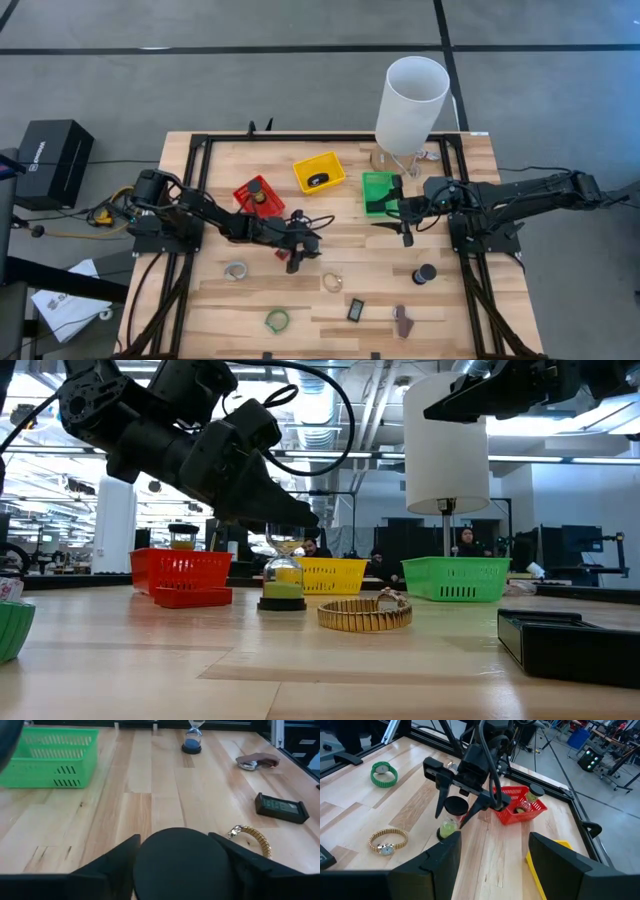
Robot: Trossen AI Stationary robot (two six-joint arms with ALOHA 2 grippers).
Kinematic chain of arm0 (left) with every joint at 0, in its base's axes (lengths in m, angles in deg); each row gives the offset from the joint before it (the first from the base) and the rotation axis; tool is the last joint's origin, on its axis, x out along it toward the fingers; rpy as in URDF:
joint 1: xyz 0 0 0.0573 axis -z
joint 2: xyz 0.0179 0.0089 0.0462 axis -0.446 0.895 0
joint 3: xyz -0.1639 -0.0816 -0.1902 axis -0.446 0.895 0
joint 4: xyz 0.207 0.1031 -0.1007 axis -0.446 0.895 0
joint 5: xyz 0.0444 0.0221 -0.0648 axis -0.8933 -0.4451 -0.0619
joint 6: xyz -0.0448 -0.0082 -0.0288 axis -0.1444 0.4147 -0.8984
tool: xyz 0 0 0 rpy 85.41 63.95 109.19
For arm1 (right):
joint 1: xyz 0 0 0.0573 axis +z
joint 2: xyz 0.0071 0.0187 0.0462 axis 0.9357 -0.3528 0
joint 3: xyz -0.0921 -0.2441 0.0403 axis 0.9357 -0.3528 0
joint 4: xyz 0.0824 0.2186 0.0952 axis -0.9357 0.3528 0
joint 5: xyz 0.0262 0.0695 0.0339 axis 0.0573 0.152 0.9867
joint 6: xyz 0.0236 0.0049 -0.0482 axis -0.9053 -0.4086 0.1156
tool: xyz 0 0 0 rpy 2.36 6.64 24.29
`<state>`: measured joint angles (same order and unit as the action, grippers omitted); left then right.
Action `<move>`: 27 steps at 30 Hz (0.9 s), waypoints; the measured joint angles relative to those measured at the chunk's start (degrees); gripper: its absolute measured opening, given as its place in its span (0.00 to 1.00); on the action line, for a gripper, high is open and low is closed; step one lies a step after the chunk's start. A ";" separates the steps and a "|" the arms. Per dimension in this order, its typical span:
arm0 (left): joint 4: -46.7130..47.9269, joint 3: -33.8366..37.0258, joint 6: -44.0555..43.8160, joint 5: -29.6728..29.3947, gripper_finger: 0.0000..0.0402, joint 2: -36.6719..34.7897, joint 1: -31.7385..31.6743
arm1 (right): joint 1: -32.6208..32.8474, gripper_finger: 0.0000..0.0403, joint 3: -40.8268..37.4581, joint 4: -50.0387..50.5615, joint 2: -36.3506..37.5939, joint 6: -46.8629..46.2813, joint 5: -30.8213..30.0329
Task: Pick & Place Office items
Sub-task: Put the left green hourglass into the red basket
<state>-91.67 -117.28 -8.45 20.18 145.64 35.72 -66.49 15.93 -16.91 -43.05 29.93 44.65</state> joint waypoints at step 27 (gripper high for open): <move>13.98 -0.02 -2.59 -2.12 0.50 -15.62 -1.51 | -0.02 0.55 0.00 0.59 0.00 0.00 0.00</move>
<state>-77.70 -117.30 -11.04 18.07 130.03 34.21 -66.51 15.93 -16.32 -43.05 29.93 44.65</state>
